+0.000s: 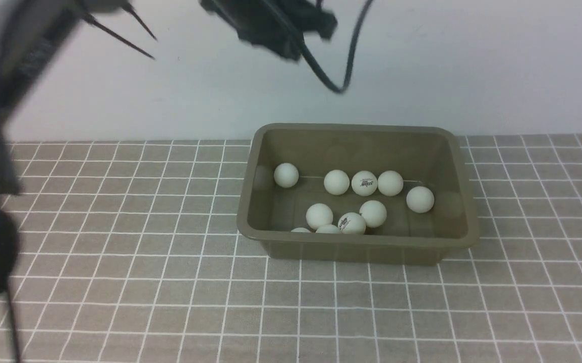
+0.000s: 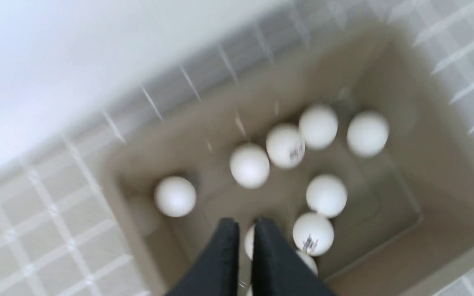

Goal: Put the table tennis balls into the box on the grey coffee tablecloth.

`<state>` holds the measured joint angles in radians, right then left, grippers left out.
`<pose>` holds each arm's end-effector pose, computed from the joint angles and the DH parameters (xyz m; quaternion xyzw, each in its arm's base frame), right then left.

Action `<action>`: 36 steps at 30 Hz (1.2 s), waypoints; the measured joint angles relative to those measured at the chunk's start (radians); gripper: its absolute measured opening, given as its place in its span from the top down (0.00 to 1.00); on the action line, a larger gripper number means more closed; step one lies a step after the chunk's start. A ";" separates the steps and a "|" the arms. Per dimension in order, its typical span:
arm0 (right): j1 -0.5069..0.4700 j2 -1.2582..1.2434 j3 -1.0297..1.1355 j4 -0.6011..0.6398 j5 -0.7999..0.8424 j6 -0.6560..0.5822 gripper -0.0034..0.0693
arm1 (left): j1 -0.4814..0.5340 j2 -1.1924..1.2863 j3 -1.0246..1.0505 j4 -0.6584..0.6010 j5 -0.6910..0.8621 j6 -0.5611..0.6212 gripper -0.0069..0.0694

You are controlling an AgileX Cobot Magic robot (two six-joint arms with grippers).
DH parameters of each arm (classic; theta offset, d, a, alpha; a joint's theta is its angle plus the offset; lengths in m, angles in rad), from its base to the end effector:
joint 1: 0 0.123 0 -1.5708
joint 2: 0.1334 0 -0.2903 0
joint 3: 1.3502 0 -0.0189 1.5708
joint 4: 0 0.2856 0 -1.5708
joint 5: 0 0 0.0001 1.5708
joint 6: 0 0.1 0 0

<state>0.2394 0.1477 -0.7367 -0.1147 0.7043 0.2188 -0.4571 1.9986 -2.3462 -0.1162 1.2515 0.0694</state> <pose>0.0326 0.0003 0.3944 -0.0128 0.7157 0.1025 0.6907 0.4202 -0.2189 0.4338 0.2448 0.8953 -0.1277 0.3495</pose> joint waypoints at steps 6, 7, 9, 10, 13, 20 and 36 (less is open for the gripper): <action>0.000 0.001 0.108 -0.032 -0.285 0.075 0.97 | 0.000 -0.299 0.177 0.056 0.003 0.000 0.92; 0.000 0.001 0.113 -0.032 -0.295 0.077 0.97 | 0.000 -0.344 0.217 0.057 0.004 0.000 0.92; 0.000 0.001 0.119 -0.032 -0.315 0.082 0.97 | 0.000 -0.449 0.321 0.059 0.005 0.000 0.92; 0.000 0.001 0.121 -0.032 -0.323 0.085 0.97 | 0.000 -0.533 0.399 0.059 0.005 0.000 0.92; 0.000 0.001 0.121 -0.032 -0.326 0.085 0.97 | 0.000 -0.708 0.623 0.059 -0.012 0.000 0.92; 0.000 0.001 0.123 -0.034 -0.326 0.086 0.97 | 0.000 -1.073 1.098 0.063 -0.268 0.000 0.92; 0.000 0.001 0.124 -0.035 -0.326 0.087 0.97 | 0.000 -1.573 1.616 0.109 -0.768 -0.002 0.92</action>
<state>0.2394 0.1486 -0.6127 -0.1497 0.3780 0.3054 -0.4571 0.4260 -0.7304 -0.0068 0.4837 0.0673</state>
